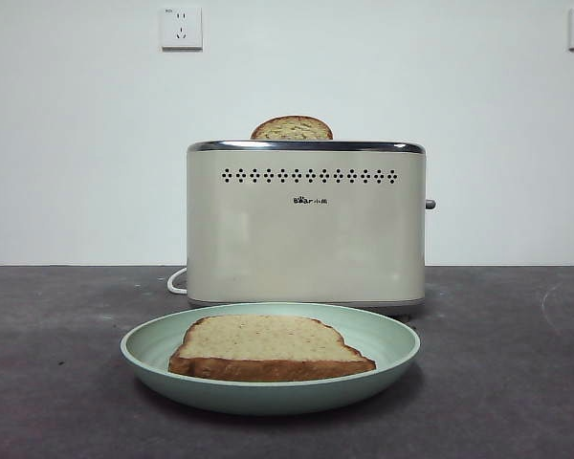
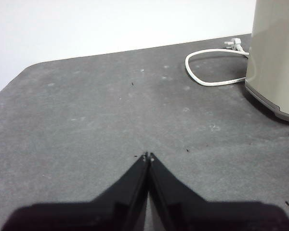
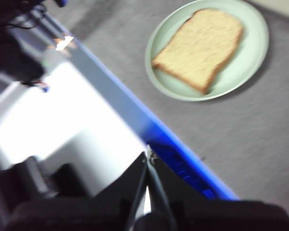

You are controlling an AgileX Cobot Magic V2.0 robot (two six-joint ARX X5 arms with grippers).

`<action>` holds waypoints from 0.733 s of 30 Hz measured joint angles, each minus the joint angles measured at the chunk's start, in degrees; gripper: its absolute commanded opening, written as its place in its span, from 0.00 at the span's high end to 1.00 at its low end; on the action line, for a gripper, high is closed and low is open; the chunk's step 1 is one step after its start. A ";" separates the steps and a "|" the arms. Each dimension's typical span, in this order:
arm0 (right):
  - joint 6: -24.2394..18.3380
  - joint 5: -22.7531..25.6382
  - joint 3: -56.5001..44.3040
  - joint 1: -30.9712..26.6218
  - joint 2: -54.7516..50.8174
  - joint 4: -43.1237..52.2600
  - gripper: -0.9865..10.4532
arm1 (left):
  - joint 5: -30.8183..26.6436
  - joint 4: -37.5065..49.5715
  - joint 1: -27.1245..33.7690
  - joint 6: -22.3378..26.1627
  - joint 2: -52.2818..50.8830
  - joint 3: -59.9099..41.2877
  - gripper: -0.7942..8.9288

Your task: Take the bread from the toaster,put the bread on the plate,put the plate on the table

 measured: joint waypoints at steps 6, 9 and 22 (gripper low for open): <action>-4.92 2.99 0.00 -8.35 -4.61 10.95 0.91 | 0.00 -0.02 0.00 0.00 0.00 0.00 0.92; -5.79 3.02 -0.13 -14.38 -7.45 18.40 0.91 | 0.00 -0.02 0.00 0.00 0.00 0.00 0.92; -4.76 7.04 -31.54 -31.76 -24.30 55.76 0.91 | 0.00 0.00 0.00 0.00 0.00 0.00 0.92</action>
